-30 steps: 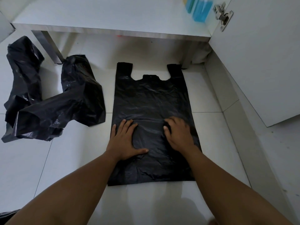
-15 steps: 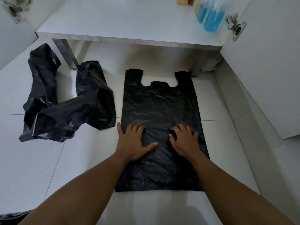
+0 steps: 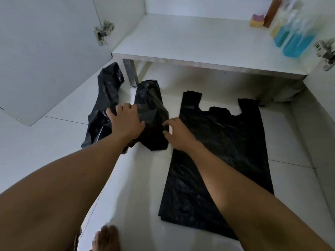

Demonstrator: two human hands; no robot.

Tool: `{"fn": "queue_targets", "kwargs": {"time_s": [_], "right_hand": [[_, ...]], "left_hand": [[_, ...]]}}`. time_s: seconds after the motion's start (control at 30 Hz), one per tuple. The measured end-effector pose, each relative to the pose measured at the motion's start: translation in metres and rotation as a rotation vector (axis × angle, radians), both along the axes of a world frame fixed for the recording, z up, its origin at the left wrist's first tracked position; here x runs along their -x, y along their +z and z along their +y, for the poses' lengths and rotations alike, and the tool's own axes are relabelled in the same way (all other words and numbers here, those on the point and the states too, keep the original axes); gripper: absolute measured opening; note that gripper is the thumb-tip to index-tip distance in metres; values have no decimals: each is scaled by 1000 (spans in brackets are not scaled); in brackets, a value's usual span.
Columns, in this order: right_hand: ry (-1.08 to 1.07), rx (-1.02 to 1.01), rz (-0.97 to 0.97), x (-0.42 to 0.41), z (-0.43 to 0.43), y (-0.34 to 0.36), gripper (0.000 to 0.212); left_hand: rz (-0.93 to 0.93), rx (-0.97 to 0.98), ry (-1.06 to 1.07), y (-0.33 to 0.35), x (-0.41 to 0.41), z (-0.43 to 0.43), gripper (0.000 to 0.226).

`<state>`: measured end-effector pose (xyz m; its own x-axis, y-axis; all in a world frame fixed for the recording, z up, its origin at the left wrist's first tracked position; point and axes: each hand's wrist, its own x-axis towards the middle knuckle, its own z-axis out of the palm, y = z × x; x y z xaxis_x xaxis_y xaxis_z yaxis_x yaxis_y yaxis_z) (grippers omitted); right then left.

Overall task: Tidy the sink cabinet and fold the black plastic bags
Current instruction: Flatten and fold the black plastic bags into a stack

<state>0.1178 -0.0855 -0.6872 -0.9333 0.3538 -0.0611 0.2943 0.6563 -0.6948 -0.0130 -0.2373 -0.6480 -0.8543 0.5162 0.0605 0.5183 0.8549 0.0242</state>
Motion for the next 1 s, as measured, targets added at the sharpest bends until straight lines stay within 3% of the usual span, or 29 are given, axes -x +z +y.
{"fn": "queue_targets", "kwargs": {"time_s": [0.1,0.17,0.37,0.43,0.53,0.6,0.7,0.8,0.87,0.93,1.0], "right_hand": [[102,-21,-61,26,-31,-9,27],[163,-19,-110,34,-43,-14,34],[6,-15,178,49,-48,0,77],[-75,101,324,52,-43,16,69],[-266,267,524,55,-29,45,44],[-352,451,594,58,-13,65,26],[-434,759,606,53,18,102,10],[-449,1206,653,31,45,136,29],[-516,1395,691,18,61,152,33],[-594,1534,672,8,71,169,31],[-631,1525,661,-4,76,187,36]], "left_hand": [[-100,-2,83,-6,15,-24,31],[-133,-71,57,-5,20,-32,11],[-322,-236,-194,52,29,-8,33],[-426,-355,-195,80,29,4,36],[-716,-719,-130,113,28,15,35],[-910,-916,-105,130,25,21,48],[-1037,-1081,-136,140,28,29,77],[-1108,-1020,-304,134,26,32,101],[-1155,-971,-423,132,20,40,117],[-1116,-907,-552,136,6,51,139],[-950,-816,-561,143,-13,66,129]]}}
